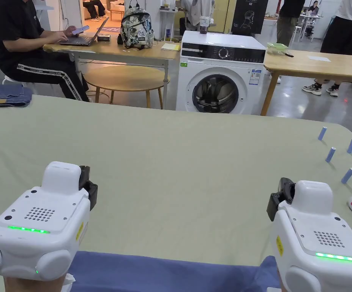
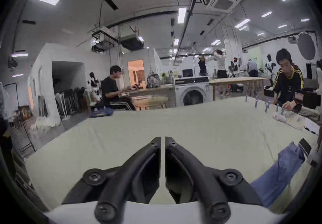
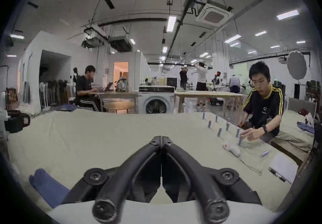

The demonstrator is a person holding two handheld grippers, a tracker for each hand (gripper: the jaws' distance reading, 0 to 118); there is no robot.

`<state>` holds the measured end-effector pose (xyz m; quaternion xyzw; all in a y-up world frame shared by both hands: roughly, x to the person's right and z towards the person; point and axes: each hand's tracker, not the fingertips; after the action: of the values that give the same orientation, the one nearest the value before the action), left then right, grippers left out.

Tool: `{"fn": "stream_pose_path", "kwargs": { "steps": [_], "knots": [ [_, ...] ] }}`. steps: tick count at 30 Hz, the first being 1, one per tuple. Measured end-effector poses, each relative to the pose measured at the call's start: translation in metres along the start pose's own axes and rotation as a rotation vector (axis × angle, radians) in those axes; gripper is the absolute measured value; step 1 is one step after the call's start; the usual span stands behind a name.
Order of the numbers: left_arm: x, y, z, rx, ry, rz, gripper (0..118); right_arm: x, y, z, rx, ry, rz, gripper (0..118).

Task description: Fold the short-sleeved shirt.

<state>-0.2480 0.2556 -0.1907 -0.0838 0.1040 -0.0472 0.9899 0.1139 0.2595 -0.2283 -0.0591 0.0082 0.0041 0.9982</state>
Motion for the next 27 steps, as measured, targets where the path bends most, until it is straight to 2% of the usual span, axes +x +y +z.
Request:
{"fn": "stream_pose_path", "kwargs": {
  "steps": [8, 12, 17, 18, 25, 26, 27],
  "knots": [
    [-0.011, 0.009, 0.003, 0.018, -0.015, 0.060, 0, -0.017, 0.002, -0.004, 0.019, 0.010, -0.041, 0],
    [-0.036, 0.009, 0.000, -0.049, -0.048, 0.101, 0, -0.026, 0.003, -0.007, 0.026, 0.018, -0.012, 0],
    [-0.085, -0.007, -0.019, -0.341, -0.179, 0.190, 0, -0.037, 0.002, -0.012, 0.008, 0.064, 0.027, 0],
    [-0.097, -0.016, -0.023, -0.428, -0.198, 0.222, 0, -0.039, 0.001, -0.012, 0.006, 0.064, 0.038, 0],
    [-0.173, -0.081, -0.048, -0.711, -0.402, 0.520, 0, -0.052, -0.011, -0.018, -0.040, 0.110, 0.071, 0],
    [-0.181, -0.089, -0.051, -0.745, -0.431, 0.556, 2, -0.053, -0.012, -0.019, -0.048, 0.116, 0.073, 0],
    [-0.187, -0.098, -0.054, -0.777, -0.450, 0.591, 12, -0.053, -0.014, -0.020, -0.053, 0.125, 0.070, 0]
  ]
}}
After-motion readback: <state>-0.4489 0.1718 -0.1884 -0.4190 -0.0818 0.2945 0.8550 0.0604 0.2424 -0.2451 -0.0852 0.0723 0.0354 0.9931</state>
